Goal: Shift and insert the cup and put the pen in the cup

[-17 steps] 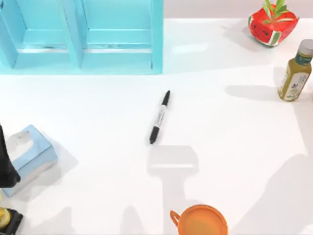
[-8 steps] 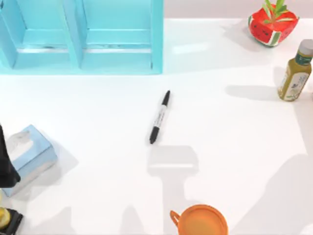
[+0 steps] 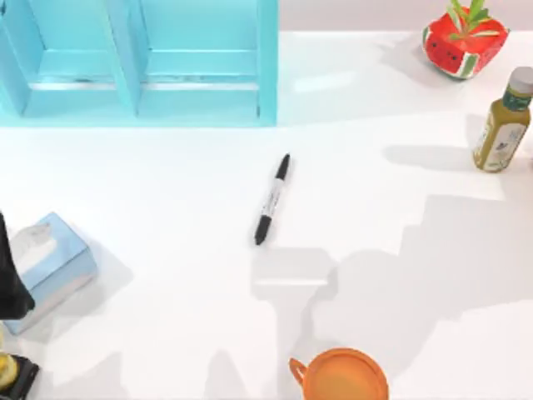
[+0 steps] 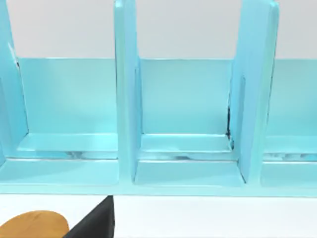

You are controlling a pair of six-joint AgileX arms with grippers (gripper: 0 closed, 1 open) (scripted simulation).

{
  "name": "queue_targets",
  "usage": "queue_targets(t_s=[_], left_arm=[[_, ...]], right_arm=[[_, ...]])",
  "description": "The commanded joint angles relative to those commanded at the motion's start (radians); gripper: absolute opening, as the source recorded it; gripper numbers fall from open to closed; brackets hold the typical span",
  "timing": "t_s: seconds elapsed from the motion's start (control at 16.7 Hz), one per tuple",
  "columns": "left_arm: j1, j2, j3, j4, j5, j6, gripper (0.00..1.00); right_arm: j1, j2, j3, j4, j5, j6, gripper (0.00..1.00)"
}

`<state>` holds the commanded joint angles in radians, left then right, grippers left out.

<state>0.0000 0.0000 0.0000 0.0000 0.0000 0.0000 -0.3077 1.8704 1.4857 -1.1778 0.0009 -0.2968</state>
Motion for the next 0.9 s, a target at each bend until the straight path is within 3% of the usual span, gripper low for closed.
queue_targets(t_s=[0.36, 0.9], left_arm=[[0.000, 0.000, 0.000, 0.000, 0.000, 0.000, 1.00], [0.000, 0.000, 0.000, 0.000, 0.000, 0.000, 1.00]], right_arm=[[0.229, -0.113, 0.157, -0.296, -0.002, 0.227, 0.00], [0.308, -0.061, 0.194, -0.279, -0.005, 0.316, 0.00]])
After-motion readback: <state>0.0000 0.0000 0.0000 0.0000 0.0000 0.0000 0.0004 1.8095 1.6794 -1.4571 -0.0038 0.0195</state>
